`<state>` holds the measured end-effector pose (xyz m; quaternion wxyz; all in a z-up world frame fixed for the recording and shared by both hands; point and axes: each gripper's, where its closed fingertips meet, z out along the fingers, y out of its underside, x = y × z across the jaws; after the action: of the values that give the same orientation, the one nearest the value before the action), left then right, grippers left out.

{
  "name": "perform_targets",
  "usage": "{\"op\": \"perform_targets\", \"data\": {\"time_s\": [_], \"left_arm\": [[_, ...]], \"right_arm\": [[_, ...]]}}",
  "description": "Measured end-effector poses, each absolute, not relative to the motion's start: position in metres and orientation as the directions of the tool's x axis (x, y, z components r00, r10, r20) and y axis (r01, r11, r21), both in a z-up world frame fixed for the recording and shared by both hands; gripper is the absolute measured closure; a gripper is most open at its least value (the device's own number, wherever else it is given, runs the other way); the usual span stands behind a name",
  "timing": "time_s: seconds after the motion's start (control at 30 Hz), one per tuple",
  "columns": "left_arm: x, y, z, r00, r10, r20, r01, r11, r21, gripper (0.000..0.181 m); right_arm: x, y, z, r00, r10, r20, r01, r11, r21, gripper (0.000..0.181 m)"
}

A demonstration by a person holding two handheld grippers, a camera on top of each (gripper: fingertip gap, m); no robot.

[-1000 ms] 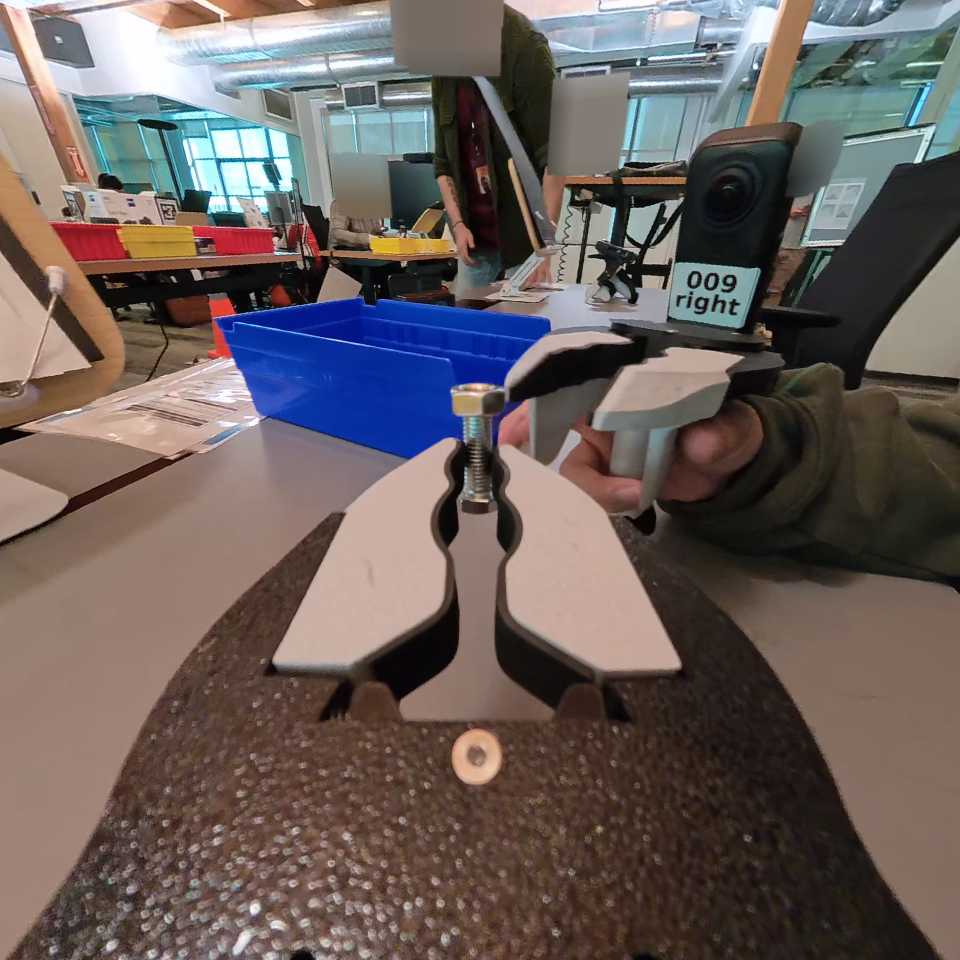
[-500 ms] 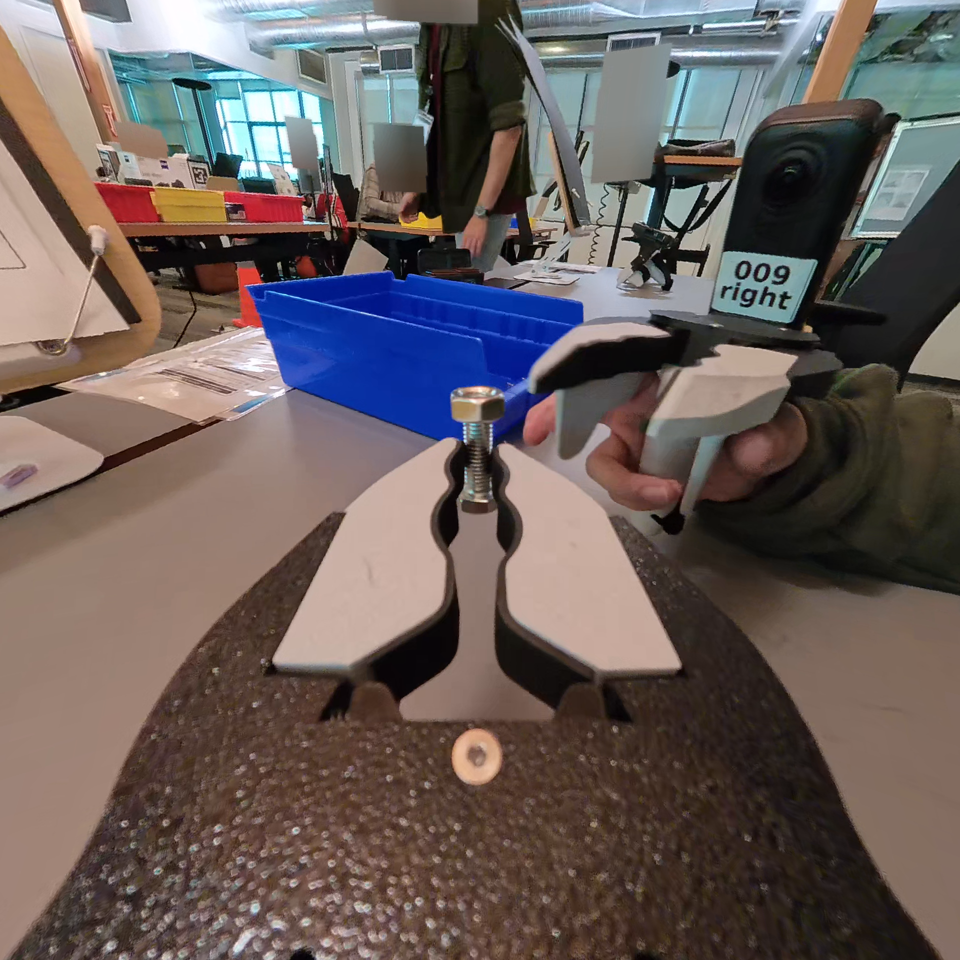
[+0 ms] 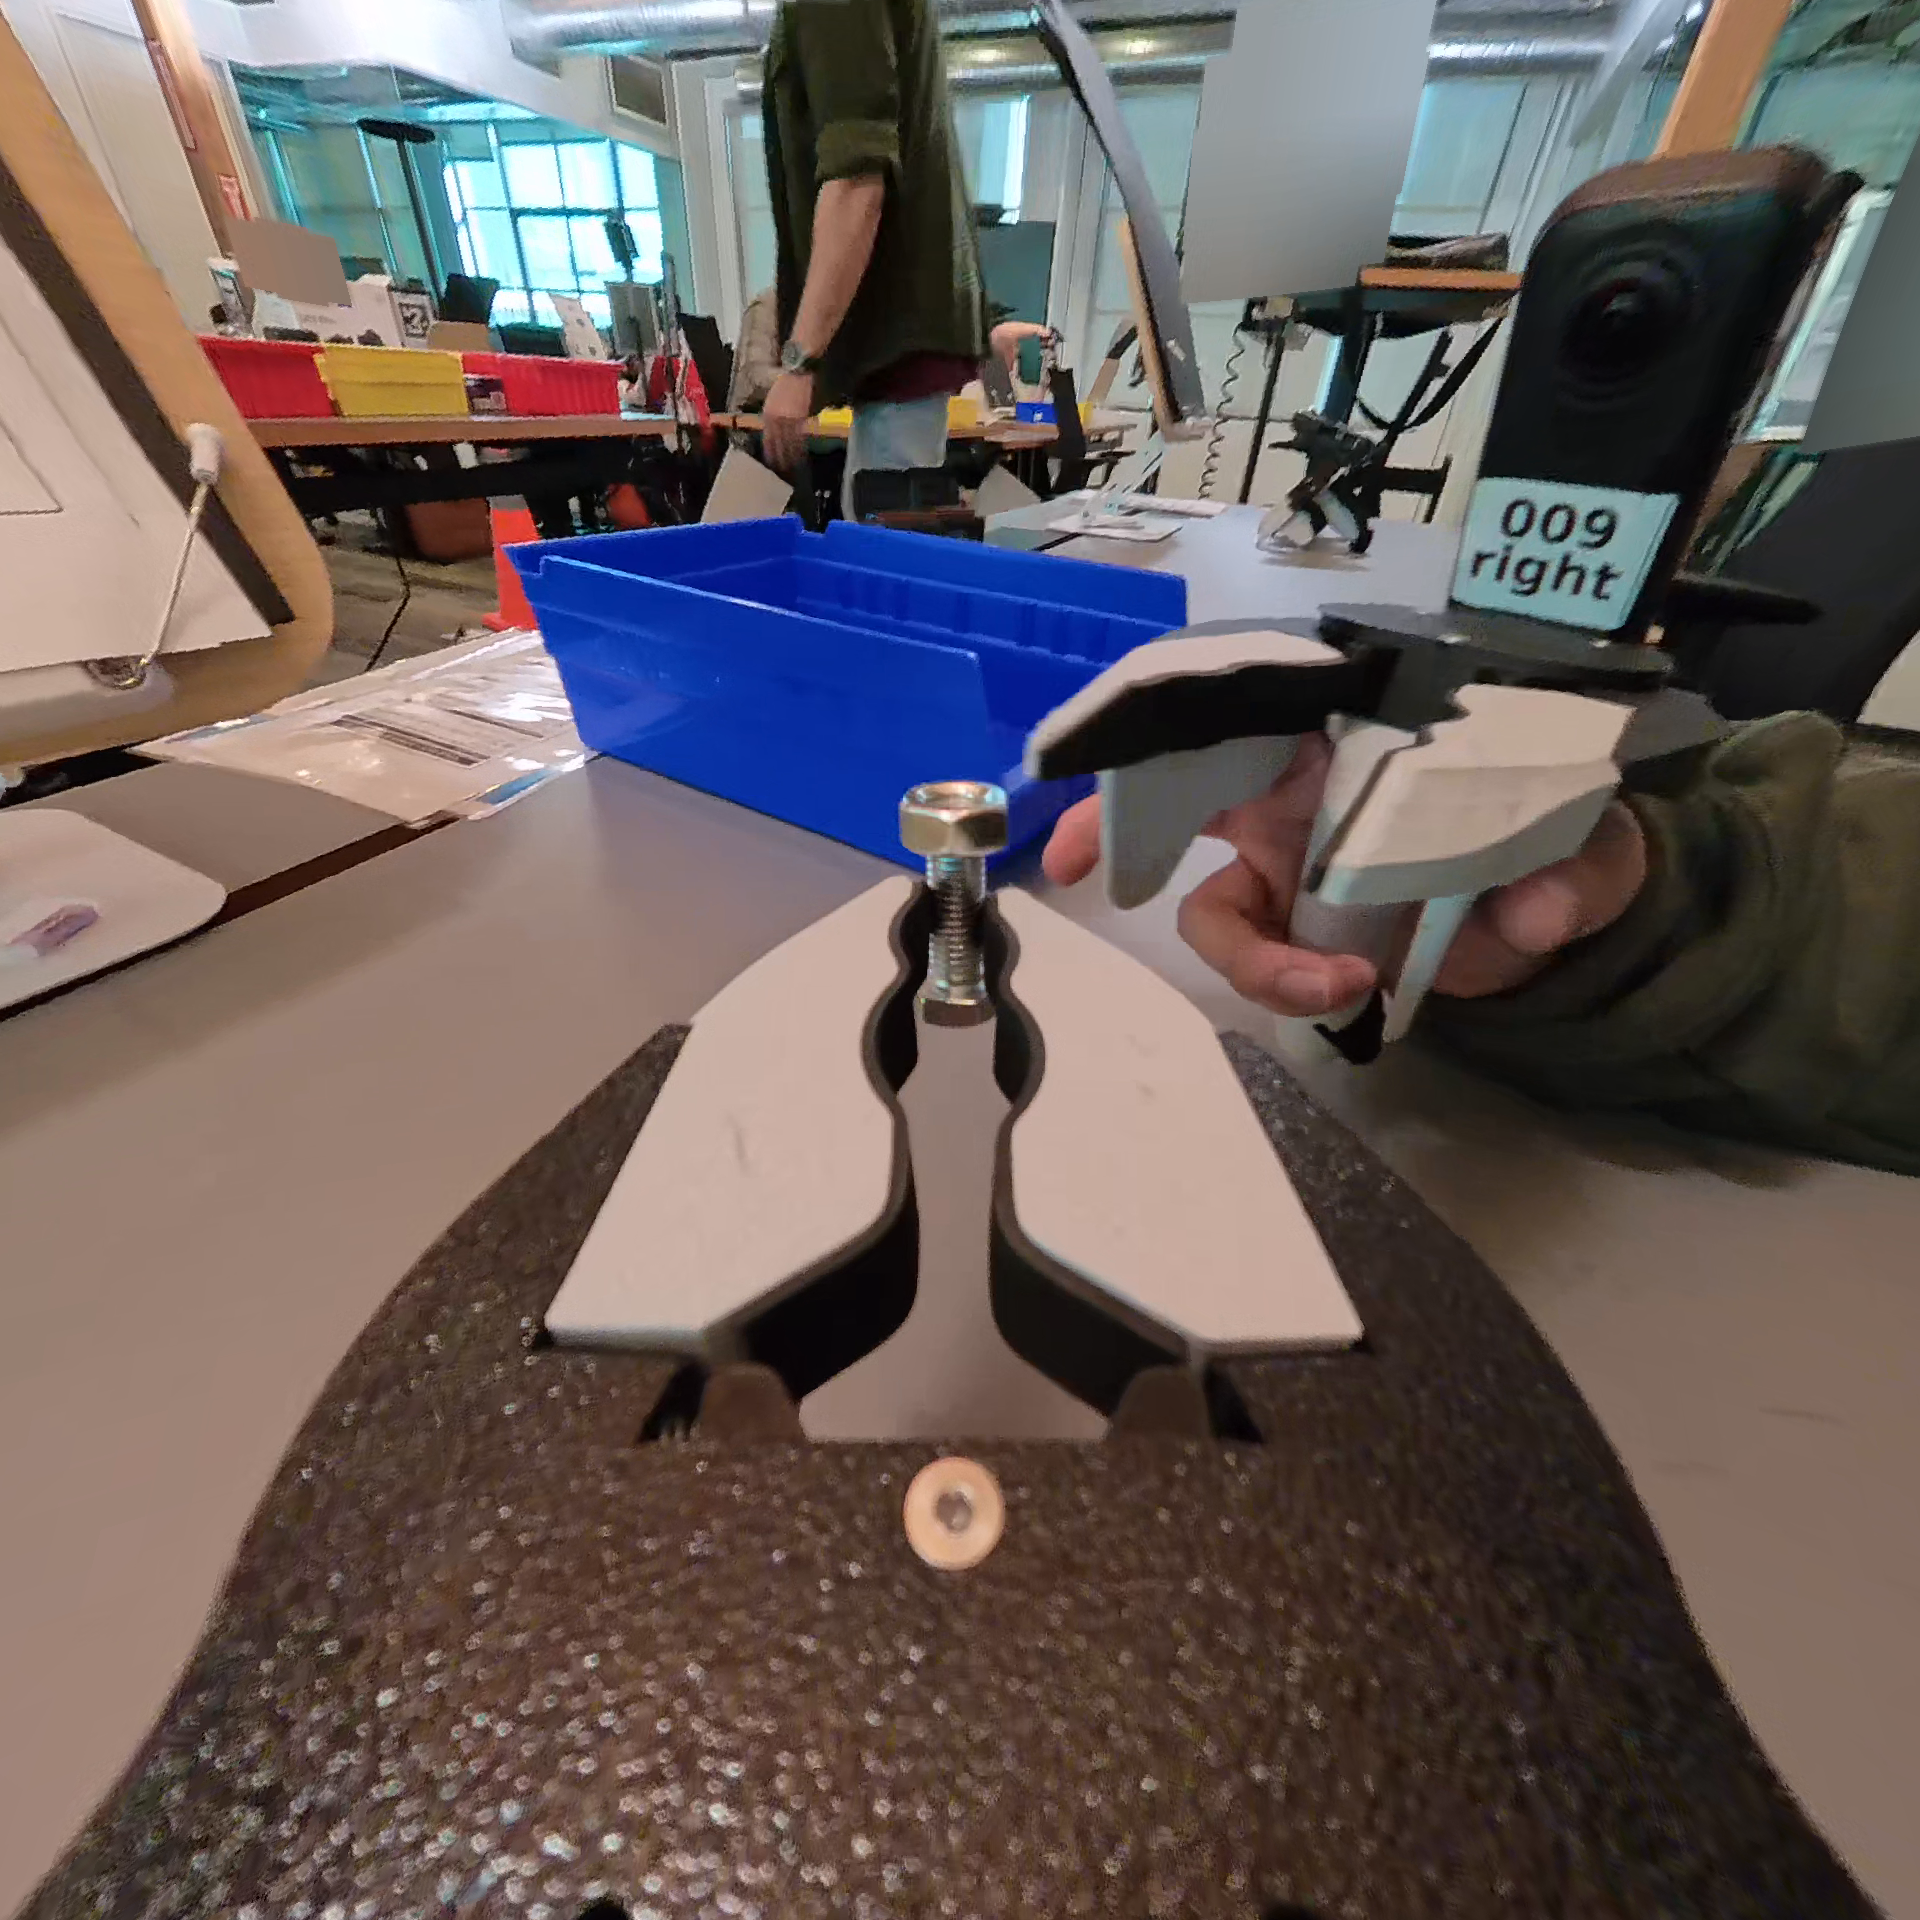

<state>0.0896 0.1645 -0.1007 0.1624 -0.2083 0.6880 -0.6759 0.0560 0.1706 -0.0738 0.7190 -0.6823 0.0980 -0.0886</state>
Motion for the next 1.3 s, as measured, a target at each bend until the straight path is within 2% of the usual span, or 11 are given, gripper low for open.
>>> {"op": "perform_targets", "data": {"time_s": [0.13,0.33,0.37,0.4,0.43,0.57,0.73,0.93,1.1,1.2,1.3], "left_arm": [[0.081,0.155,-0.101,-0.89,-0.454,0.031,-0.046,0.021,-0.999,0.172],[0.087,0.158,-0.107,-0.866,-0.499,0.02,-0.058,0.061,-0.996,0.172],[0.091,0.163,-0.107,-0.849,-0.528,0.027,-0.068,0.058,-0.996,0.172],[0.093,0.165,-0.108,-0.845,-0.533,0.042,-0.081,0.051,-0.995,0.172],[0.093,0.166,-0.107,-0.849,-0.526,0.056,-0.09,0.038,-0.995,0.172],[0.087,0.16,-0.105,-0.872,-0.487,0.047,-0.073,0.035,-0.997,0.172],[0.076,0.149,-0.107,-0.906,-0.424,0.012,-0.047,0.074,-0.996,0.172],[0.072,0.146,-0.105,-0.915,-0.403,-0.008,-0.025,0.077,-0.997,0.172],[0.07,0.145,-0.099,-0.916,-0.402,-0.022,0.006,0.041,-0.999,0.172],[0.07,0.144,-0.096,-0.913,-0.409,-0.018,0.01,0.023,-1.0,0.159],[0.07,0.142,-0.097,-0.914,-0.405,0.002,-0.013,0.025,-1.0,0.157]], "right_arm": [[0.072,0.164,-0.075,0.935,-0.35,-0.058,-0.035,0.072,-0.997,0.12],[0.059,0.174,-0.081,0.961,-0.264,-0.086,-0.077,0.042,-0.996,0.121],[0.057,0.173,-0.082,0.966,-0.25,-0.063,-0.059,0.026,-0.998,0.132],[0.043,0.174,-0.081,0.987,-0.155,-0.03,-0.028,0.015,-1.0,0.167],[0.037,0.175,-0.079,0.993,-0.116,-0.026,-0.023,0.026,-0.999,0.166],[0.068,0.166,-0.078,0.945,-0.326,-0.035,-0.02,0.048,-0.999,0.143],[0.078,0.159,-0.079,0.93,-0.34,-0.137,-0.113,0.091,-0.989,0.144],[0.072,0.165,-0.087,0.944,-0.324,-0.066,-0.069,0.002,-0.998,0.162],[0.07,0.165,-0.082,0.945,-0.324,-0.032,-0.03,0.01,-0.999,0.163],[0.073,0.161,-0.074,0.939,-0.333,-0.092,-0.067,0.087,-0.994,0.163],[0.079,0.154,-0.069,0.928,-0.313,-0.204,-0.154,0.177,-0.972,0.163]]}}
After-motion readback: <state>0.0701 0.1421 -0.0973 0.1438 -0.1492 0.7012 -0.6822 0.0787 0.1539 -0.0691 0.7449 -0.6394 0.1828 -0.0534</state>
